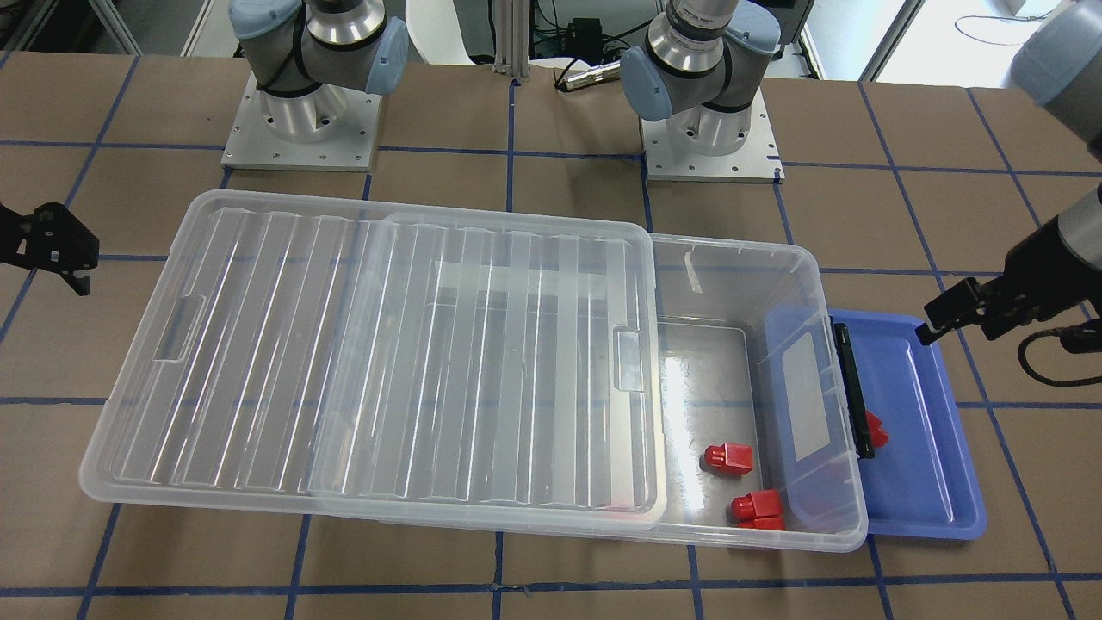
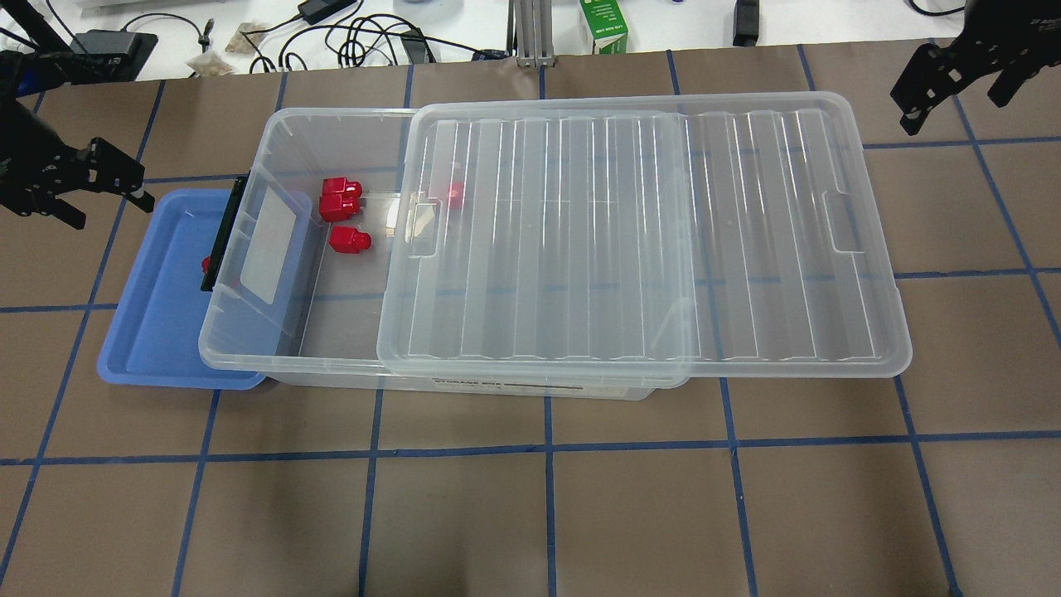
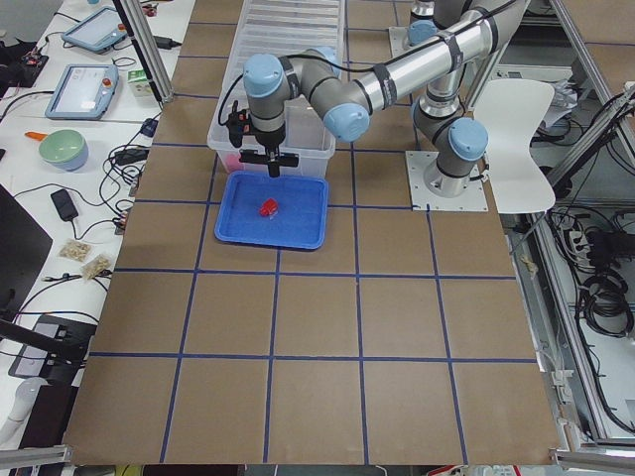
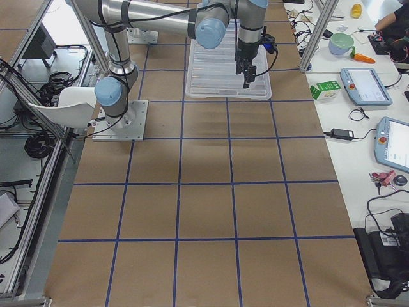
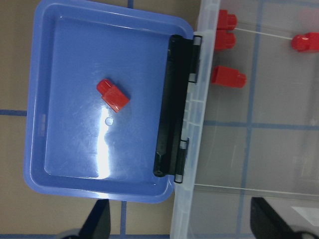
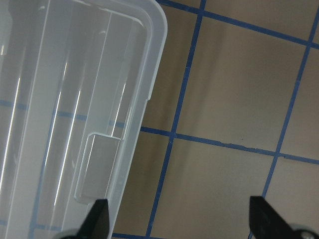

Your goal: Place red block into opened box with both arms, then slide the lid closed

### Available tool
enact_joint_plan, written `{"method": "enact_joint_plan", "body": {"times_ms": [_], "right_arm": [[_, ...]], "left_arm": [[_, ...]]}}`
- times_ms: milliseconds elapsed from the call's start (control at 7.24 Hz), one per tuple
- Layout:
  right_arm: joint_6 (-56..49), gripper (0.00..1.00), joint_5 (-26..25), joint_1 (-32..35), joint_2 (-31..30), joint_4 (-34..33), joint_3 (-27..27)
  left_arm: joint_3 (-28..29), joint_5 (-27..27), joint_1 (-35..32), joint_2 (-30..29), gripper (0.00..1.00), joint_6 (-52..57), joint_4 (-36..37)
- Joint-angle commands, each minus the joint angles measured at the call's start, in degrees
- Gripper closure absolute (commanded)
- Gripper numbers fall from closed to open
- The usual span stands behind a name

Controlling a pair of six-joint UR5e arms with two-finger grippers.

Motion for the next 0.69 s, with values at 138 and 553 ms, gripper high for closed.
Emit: {"method": "enact_joint_plan", "body": {"times_ms": [138, 553], "right_arm": [[-0.07, 0.0, 0.07, -0.29, 0.9, -0.66, 0.61], [-0.16, 0.0, -0.54, -0.12, 0.39, 0.22, 0.71]], "left_arm": [[-1.38, 0.29, 1.55, -7.51, 0.0, -5.98, 8.94], [-1.55, -0.5, 1.38, -12.7, 0.02, -20.98, 10.29]]}}
